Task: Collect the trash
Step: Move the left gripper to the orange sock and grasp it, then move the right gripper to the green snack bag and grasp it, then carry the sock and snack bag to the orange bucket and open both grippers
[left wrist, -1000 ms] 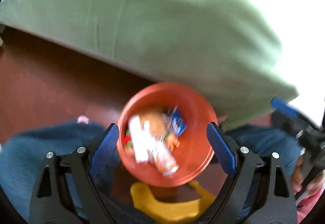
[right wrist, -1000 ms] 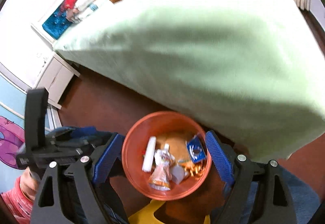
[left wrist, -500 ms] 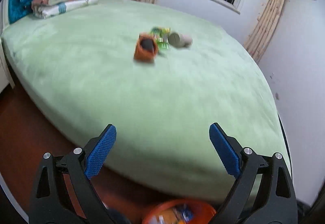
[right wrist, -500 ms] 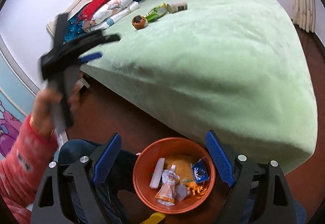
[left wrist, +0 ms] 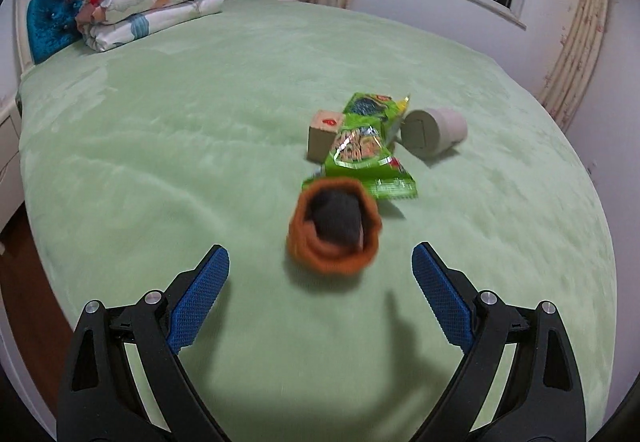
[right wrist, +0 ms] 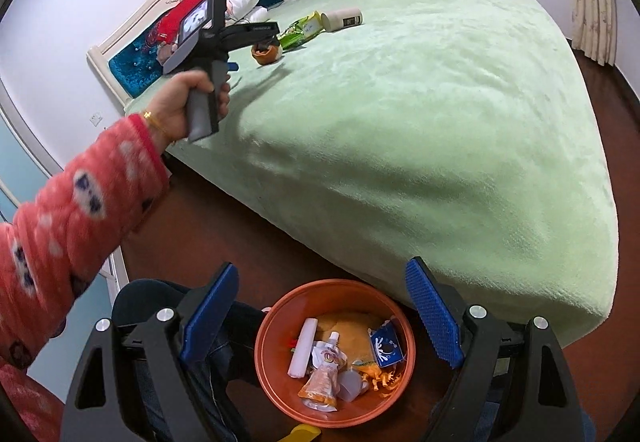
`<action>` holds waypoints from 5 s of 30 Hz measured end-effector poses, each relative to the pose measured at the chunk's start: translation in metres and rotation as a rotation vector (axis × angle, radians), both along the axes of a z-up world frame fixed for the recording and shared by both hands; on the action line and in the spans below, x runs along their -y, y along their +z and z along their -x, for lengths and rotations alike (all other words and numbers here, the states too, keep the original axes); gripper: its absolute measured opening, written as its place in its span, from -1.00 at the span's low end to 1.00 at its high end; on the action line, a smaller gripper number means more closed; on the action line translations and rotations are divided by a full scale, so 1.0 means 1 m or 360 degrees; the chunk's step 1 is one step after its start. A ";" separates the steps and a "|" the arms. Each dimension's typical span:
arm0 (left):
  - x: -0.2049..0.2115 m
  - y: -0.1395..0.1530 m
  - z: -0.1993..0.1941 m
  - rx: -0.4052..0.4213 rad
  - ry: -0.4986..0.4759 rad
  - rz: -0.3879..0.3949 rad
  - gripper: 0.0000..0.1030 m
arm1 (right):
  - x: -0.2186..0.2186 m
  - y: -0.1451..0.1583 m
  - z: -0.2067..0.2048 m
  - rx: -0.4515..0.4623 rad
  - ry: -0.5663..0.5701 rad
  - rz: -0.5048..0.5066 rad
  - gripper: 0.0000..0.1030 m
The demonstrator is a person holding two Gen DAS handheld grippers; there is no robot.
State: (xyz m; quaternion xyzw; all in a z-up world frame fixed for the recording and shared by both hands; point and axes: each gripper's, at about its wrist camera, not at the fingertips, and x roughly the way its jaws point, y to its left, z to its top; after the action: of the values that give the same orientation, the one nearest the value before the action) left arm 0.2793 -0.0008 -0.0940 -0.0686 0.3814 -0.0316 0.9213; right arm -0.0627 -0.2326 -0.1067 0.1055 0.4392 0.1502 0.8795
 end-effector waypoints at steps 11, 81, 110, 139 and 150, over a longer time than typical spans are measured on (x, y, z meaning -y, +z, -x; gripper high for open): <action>0.007 0.004 0.000 -0.0035 0.0024 -0.0127 -0.50 | -0.002 0.003 0.006 0.0010 0.0008 -0.0007 0.63; -0.116 0.032 0.245 0.0201 -0.0084 0.0195 -0.52 | -0.140 0.089 -0.384 0.0083 -0.0048 0.0259 -0.29; 0.018 0.008 0.325 -0.0072 -0.0640 0.0097 -0.52 | -0.013 0.082 -0.001 0.0185 0.0256 0.0099 -0.29; 0.061 -0.237 0.326 -0.1184 -0.0522 0.0056 0.15 | -0.044 -0.184 0.009 -0.0848 0.0195 0.0163 0.08; 0.053 -0.223 0.326 -0.1114 -0.0505 0.0022 0.59 | -0.010 -0.176 0.005 -0.0826 -0.0005 0.0136 0.60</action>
State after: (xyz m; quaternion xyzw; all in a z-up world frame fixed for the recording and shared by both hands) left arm -0.0465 -0.0540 -0.3174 -0.0215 0.6786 -0.1509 0.7185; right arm -0.0681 -0.2227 -0.2828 0.1041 0.6557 0.0980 0.7413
